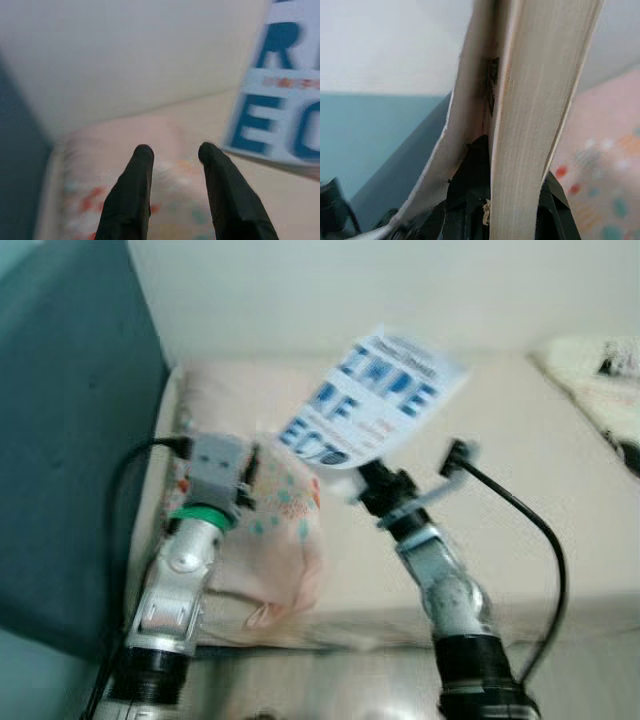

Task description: Clean up the room

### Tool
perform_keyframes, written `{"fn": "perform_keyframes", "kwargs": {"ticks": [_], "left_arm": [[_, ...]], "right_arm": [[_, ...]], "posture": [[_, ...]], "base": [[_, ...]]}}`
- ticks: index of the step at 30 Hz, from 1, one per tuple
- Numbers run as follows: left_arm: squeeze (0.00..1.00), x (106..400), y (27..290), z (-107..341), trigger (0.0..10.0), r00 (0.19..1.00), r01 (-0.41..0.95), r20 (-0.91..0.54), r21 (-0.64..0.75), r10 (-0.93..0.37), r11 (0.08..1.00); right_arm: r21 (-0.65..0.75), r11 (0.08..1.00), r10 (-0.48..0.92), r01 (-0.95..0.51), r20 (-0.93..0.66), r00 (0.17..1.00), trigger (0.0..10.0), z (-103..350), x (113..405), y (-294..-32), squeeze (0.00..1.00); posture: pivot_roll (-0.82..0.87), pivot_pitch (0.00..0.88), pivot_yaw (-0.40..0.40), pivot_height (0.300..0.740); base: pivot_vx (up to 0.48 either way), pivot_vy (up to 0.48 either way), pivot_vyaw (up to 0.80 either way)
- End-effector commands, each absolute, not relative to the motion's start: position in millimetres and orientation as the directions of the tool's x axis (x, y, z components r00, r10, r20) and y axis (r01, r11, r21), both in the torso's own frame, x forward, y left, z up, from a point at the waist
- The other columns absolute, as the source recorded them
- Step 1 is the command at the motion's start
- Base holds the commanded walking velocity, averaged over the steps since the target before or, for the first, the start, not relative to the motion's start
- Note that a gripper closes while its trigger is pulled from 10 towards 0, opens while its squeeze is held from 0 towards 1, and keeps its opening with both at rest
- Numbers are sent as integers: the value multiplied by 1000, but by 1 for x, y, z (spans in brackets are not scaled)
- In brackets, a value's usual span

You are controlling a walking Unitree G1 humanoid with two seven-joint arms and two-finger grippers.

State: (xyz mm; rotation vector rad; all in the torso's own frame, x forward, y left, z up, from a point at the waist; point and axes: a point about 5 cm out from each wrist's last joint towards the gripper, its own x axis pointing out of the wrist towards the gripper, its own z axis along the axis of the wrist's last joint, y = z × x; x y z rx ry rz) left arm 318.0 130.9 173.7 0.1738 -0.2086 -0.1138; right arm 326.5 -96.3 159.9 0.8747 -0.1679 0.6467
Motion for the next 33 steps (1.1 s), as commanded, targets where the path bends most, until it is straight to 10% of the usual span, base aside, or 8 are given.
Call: {"fn": "perform_keyframes", "kwargs": {"ticks": [1, 33], "left_arm": [[0, 318, 127, 173, 10000, 973, 113, 182, 170, -144, 979], [0, 311, 127, 165, 10000, 975, 139, 150, 164, -164, 977]], "right_arm": [[645, 479, 434, -596, 415, 799, 10000, 164, 327, -104, 0], [715, 430, 431, -551, 374, 821, 10000, 146, 322, -103, 0]], "posture": [[23, 10, 37, 725], [28, 31, 44, 725]], "base": [[330, 0, 0], [0, 0, 0]]}}
